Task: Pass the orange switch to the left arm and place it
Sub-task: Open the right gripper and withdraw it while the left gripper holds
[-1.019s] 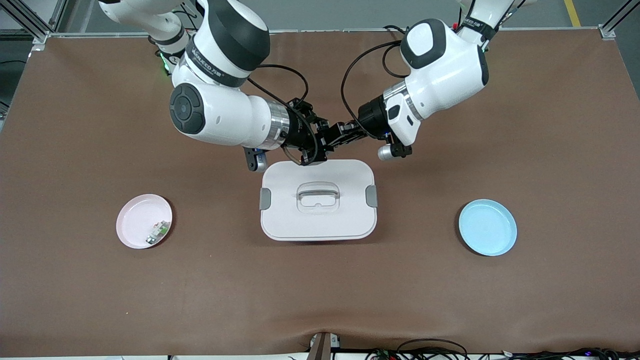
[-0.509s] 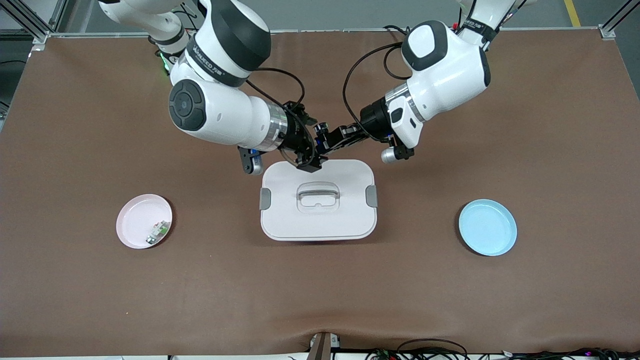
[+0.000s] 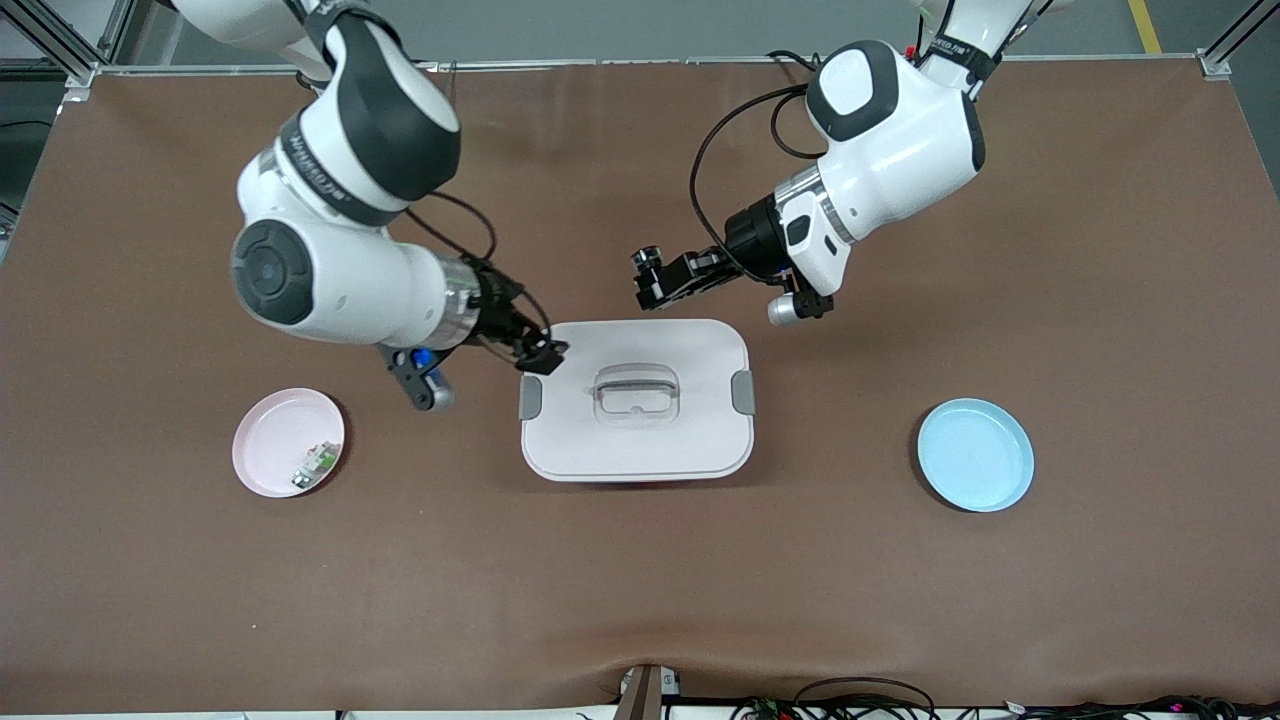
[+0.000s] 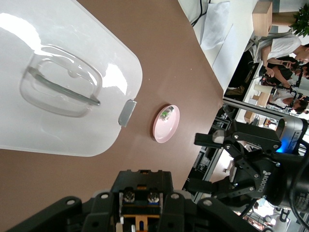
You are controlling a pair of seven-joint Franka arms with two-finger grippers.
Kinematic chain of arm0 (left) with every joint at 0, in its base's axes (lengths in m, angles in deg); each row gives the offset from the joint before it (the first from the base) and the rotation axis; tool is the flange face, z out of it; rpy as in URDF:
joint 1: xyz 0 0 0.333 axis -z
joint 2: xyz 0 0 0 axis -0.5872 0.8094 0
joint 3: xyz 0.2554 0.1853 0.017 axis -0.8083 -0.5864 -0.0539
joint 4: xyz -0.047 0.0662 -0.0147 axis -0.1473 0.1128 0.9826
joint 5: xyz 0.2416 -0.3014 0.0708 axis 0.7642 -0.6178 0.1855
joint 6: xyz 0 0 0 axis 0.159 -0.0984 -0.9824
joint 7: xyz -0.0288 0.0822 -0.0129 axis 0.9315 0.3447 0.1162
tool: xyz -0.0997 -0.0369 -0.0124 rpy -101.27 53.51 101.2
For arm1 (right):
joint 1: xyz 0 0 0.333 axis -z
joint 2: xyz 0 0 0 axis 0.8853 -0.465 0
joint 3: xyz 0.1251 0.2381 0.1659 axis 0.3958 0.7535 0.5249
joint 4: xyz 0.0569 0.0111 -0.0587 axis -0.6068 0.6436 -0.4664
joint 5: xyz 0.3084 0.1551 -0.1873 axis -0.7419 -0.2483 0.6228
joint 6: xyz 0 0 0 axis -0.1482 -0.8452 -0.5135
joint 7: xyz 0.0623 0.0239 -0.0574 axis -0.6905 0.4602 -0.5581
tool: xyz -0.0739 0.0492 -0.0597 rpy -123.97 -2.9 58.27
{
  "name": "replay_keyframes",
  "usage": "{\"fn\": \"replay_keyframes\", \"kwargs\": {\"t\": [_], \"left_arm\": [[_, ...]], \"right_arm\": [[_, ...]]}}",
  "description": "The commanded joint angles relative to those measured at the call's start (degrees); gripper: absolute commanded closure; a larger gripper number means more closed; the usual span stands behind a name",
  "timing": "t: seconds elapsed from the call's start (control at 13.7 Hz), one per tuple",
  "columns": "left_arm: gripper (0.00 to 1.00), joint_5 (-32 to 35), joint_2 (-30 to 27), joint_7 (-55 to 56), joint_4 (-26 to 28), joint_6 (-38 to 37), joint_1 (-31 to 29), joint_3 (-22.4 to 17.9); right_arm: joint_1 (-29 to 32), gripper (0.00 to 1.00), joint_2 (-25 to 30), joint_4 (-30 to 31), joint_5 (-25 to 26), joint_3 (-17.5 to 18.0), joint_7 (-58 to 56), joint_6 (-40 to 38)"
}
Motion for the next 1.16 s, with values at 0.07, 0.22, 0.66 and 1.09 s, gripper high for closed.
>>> {"fn": "replay_keyframes", "kwargs": {"t": [0.07, 0.22, 0.66, 1.09], "left_arm": [[0.85, -0.4, -9.4, 5.4, 7.8, 0.2, -5.1, 0.2], [0.86, -0.3, -12.2, 7.3, 10.2, 0.2, -8.6, 0.2], [0.86, 10.3, -14.0, 8.4, 13.9, 0.0, -18.7, 0.2], [0.87, 35.6, -10.9, 8.9, 11.1, -14.2, -28.3, 0.2]], "right_arm": [[3.1, 0.00, 1.2, -0.8, 5.9, 0.6, -15.5, -4.0], [6.0, 0.00, 1.8, -0.8, 6.1, 0.5, -21.5, -5.7], [14.1, 0.00, 6.0, -0.8, 18.4, 0.6, -53.7, -7.3], [23.3, 0.00, 6.3, -0.8, 21.3, 0.5, -69.4, -6.1]]}}
